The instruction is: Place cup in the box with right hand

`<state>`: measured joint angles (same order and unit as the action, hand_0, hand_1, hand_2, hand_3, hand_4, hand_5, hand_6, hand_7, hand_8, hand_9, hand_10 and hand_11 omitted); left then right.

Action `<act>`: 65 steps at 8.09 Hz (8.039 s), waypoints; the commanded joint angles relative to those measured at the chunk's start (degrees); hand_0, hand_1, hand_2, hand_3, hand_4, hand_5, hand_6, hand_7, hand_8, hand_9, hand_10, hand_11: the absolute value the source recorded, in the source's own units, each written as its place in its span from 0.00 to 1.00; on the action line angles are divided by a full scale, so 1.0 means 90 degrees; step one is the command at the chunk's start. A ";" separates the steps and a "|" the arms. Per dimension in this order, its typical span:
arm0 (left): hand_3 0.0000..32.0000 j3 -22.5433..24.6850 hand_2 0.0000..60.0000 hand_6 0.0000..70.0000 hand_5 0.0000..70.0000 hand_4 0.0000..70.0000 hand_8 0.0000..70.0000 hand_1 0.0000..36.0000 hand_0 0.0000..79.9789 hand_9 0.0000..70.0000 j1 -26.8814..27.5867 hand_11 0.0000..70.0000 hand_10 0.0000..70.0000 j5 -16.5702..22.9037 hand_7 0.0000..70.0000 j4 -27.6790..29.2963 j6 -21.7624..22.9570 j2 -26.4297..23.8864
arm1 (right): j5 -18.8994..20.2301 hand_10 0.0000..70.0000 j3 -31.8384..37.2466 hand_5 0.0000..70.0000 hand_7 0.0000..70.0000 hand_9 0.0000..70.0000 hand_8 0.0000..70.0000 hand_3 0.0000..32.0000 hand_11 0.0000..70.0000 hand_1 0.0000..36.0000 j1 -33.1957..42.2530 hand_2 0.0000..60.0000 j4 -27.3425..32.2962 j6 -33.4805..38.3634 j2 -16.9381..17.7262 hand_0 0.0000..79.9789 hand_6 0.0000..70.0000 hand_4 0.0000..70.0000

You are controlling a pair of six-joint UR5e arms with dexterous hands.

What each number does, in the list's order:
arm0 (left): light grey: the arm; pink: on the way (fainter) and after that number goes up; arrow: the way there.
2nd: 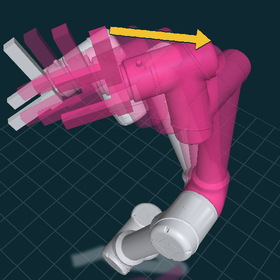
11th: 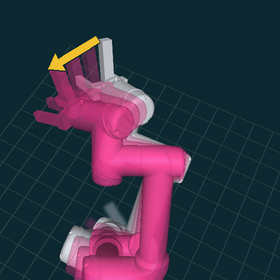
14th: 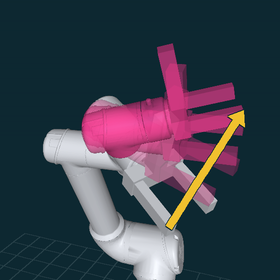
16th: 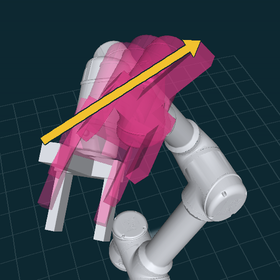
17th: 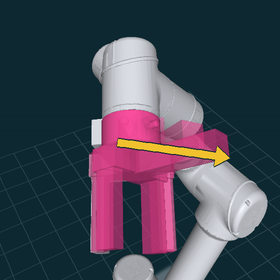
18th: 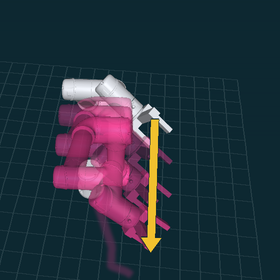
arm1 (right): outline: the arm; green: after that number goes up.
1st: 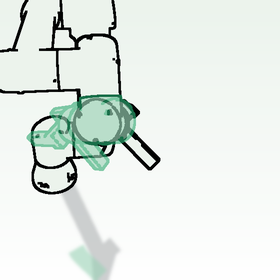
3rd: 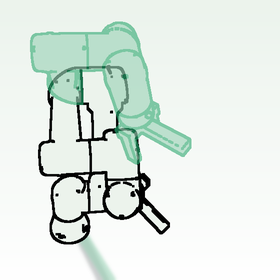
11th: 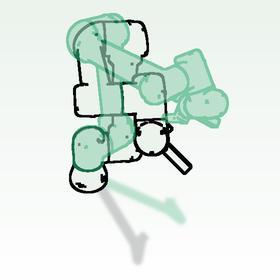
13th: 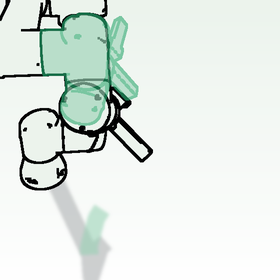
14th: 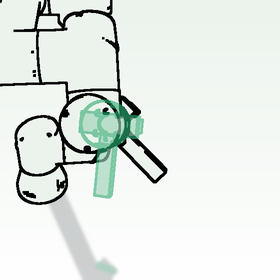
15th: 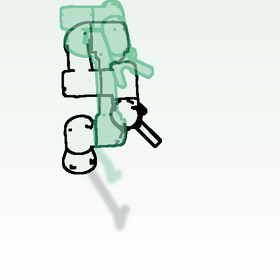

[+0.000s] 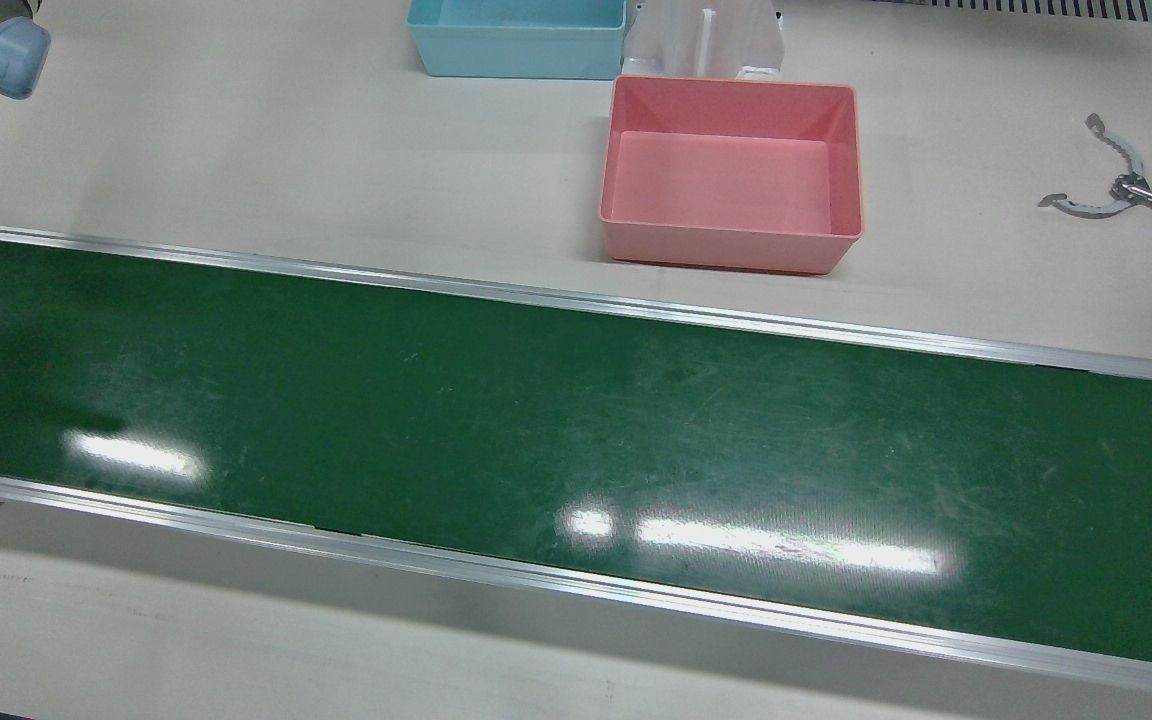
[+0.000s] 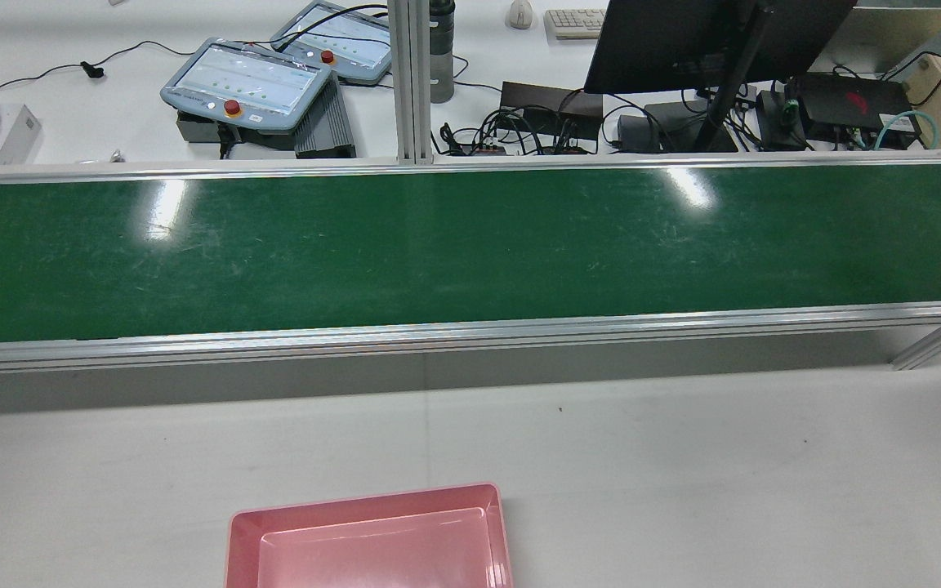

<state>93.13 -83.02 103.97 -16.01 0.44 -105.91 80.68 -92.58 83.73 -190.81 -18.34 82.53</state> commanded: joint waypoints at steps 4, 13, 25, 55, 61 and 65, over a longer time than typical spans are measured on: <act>0.00 -0.0006 0.00 0.00 0.00 0.00 0.00 0.00 0.00 0.00 0.0005 0.00 0.00 0.0000 0.00 0.0001 0.0000 0.0000 | -0.0156 0.05 -0.0055 0.10 0.11 0.07 0.03 0.00 0.11 0.46 -0.0182 0.03 0.0068 -0.0358 -0.0030 0.73 0.06 0.18; 0.00 -0.0006 0.00 0.00 0.00 0.00 0.00 0.00 0.00 0.00 -0.0004 0.00 0.00 0.0000 0.00 0.0001 0.0000 0.0000 | -0.0516 0.05 -0.0084 0.10 0.12 0.10 0.05 0.00 0.11 0.46 -0.1254 0.02 0.0078 0.0873 -0.0117 0.76 0.07 0.20; 0.00 0.0004 0.00 0.00 0.00 0.00 0.00 0.00 0.00 0.00 -0.0004 0.00 0.00 0.0000 0.00 0.0001 0.0000 0.0000 | -0.2148 0.05 -0.0963 0.11 0.12 0.08 0.03 0.00 0.11 0.51 -0.2829 0.03 -0.0850 0.0592 -0.0167 0.77 0.07 0.19; 0.00 -0.0045 0.00 0.00 0.00 0.00 0.00 0.00 0.00 0.00 -0.0004 0.00 0.00 0.0000 0.00 0.0021 0.0000 0.0000 | -0.2050 0.05 -0.1032 0.11 0.18 0.11 0.05 0.00 0.10 0.47 -0.2370 0.00 -0.0821 0.0563 -0.0176 0.78 0.08 0.26; 0.00 -0.0045 0.00 0.00 0.00 0.00 0.00 0.00 0.00 0.00 -0.0004 0.00 0.00 0.0000 0.00 0.0021 0.0000 0.0000 | -0.2040 0.04 -0.1060 0.11 0.18 0.11 0.05 0.00 0.10 0.51 -0.2312 0.03 -0.0782 0.0543 -0.0147 0.78 0.08 0.24; 0.00 -0.0045 0.00 0.00 0.00 0.00 0.00 0.00 0.00 0.00 0.0005 0.00 0.00 0.0000 0.00 0.0021 0.0000 0.0000 | -0.1865 0.03 -0.1518 0.11 0.16 0.09 0.04 0.00 0.09 0.49 -0.2253 0.00 -0.0772 0.0533 -0.0030 0.80 0.07 0.25</act>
<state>92.73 -83.03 103.97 -15.82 0.44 -105.89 63.00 -103.50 63.12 -197.74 -13.47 81.98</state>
